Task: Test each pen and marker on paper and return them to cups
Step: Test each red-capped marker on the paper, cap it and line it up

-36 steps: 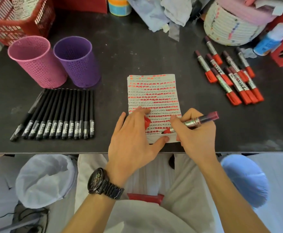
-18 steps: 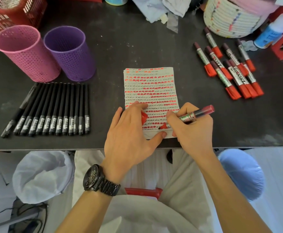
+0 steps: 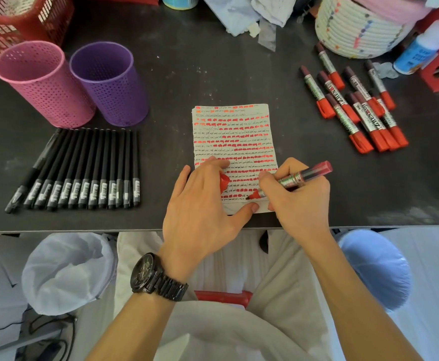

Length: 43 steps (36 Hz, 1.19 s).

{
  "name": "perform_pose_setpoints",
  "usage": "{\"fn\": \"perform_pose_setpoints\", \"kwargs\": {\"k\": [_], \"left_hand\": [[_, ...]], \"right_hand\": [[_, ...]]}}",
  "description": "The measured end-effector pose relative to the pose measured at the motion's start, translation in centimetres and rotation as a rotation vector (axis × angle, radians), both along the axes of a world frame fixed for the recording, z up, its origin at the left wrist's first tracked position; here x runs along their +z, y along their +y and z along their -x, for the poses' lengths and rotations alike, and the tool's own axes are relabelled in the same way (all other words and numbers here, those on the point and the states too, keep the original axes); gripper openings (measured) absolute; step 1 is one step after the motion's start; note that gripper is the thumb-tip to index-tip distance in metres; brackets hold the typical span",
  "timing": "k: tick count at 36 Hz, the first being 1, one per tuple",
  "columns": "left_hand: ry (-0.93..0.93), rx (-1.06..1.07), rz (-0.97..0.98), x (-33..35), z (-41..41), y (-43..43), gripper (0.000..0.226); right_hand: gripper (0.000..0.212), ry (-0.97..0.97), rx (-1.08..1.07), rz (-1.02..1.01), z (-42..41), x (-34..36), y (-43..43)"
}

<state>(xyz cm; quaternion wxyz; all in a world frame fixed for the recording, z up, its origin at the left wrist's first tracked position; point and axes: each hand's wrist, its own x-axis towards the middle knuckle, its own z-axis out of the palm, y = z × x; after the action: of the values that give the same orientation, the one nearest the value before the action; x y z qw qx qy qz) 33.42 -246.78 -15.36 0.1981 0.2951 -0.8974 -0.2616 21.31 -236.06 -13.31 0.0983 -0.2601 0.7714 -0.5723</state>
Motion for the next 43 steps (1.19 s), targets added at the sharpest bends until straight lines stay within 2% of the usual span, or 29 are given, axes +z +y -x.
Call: {"fn": "perform_pose_setpoints", "kwargs": {"k": [16,23,27,31,34,37,43], "left_hand": [[-0.008,-0.007,0.029,0.0,-0.1,0.0,0.077],[-0.023,-0.014,0.023,0.0,-0.1,-0.1,0.077],[0.016,0.016,-0.092,0.5,-0.1,-0.2,0.071],[0.151,0.072,-0.408,1.2,-0.6,-1.0,0.055],[0.300,0.042,-0.610,1.7,-1.1,-1.6,0.033],[0.360,0.037,-0.638,1.9,-1.3,-2.2,0.029],[0.327,0.060,-0.587,1.6,-0.5,-3.6,0.021]], "right_hand": [[0.035,-0.004,-0.003,0.010,0.1,-0.2,0.1],[0.032,-0.084,-0.081,0.122,0.3,0.2,0.2],[0.033,-0.198,-0.122,0.225,0.7,0.8,0.2],[0.030,-0.340,-0.031,0.328,1.2,0.7,0.3],[0.033,-0.427,0.071,0.401,1.5,0.7,0.5],[0.028,-0.464,0.133,0.435,1.7,0.8,0.8],[0.013,-0.511,0.107,0.458,1.9,0.7,1.0]]}}
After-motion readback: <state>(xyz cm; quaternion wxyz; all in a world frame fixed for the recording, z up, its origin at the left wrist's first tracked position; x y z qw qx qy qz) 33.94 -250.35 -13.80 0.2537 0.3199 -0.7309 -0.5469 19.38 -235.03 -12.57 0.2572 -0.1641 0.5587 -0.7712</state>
